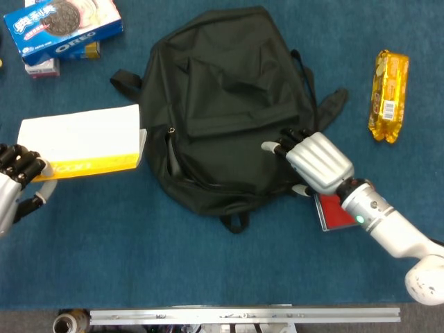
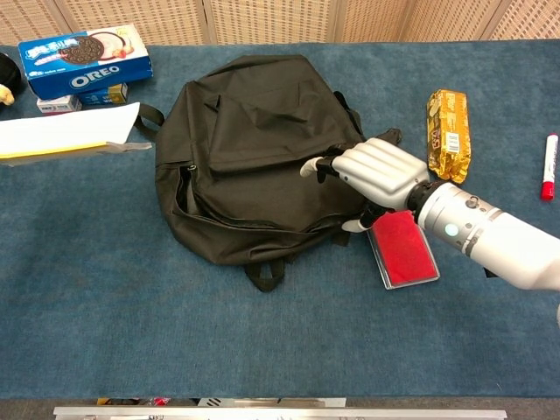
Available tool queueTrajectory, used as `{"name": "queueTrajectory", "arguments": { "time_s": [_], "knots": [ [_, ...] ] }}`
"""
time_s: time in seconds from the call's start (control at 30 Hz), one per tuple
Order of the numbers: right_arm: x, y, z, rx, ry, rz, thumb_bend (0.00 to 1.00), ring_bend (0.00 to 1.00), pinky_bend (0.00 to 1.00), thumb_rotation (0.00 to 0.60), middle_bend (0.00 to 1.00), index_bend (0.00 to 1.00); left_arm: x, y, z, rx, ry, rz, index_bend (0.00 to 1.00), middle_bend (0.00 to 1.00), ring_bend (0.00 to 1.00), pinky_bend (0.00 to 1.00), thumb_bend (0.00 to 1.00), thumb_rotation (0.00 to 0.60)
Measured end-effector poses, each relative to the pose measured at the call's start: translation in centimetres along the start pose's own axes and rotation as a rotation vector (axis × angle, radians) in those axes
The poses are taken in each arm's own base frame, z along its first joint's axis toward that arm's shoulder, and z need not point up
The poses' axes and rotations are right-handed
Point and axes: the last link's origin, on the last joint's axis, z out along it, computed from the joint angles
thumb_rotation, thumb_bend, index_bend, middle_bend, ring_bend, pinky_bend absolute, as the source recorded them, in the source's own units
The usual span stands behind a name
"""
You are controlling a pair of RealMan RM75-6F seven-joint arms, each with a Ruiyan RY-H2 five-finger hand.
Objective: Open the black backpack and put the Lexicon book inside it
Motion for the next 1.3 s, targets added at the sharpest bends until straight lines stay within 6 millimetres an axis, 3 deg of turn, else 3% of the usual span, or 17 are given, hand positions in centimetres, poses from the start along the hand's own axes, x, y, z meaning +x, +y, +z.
{"name": "queueTrajectory", "arguments": {
  "time_s": [0.17, 0.43, 0.63, 0.9, 1.1, 1.3],
  "knots": [
    [-0.1, -0.2, 0.3, 0.006, 0.011, 0.015, 0.31, 0.17, 0.30, 0.600, 0.33, 0.26, 0.0, -0.1, -0.1, 0.004, -0.001, 0.001, 0.64, 0.62, 0.50, 0.54, 0.34, 0.600],
    [1.6, 0.0, 0.2, 0.004, 0.029, 0.066, 0.34, 0.17, 0.30, 0.600, 0.35, 0.30, 0.0, -0.1, -0.1, 0.001, -0.002, 0.001, 0.64, 0.62, 0.50, 0.54, 0.34, 0.600],
    [2.0, 0.1, 0.6, 0.004, 0.023, 0.097, 0.48, 0.26, 0.32, 0.600, 0.44, 0.43, -0.1, -0.1, -0.1, 0.000, -0.006, 0.003, 0.64, 0.62, 0.50, 0.54, 0.34, 0.600],
    [1.5, -0.2, 0.8, 0.025, -0.064, 0.078, 0.56, 0.34, 0.37, 0.600, 0.50, 0.53, 0.0, -0.2, -0.1, 0.003, -0.014, 0.008, 0.64, 0.62, 0.50, 0.54, 0.34, 0.600],
    [1.8, -0.6, 1.4, 0.025, -0.087, 0.060, 0.63, 0.39, 0.45, 0.600, 0.57, 0.67, 0.3, -0.2, -0.1, -0.004, -0.012, 0.013, 0.64, 0.62, 0.50, 0.54, 0.34, 0.600],
    [2.7, -1.4, 2.4, 0.010, -0.045, 0.111, 0.68, 0.50, 0.69, 0.600, 0.67, 0.79, 0.6, -0.3, 0.0, -0.011, -0.004, 0.017, 0.64, 0.62, 0.50, 0.54, 0.34, 0.600]
  ]
}}
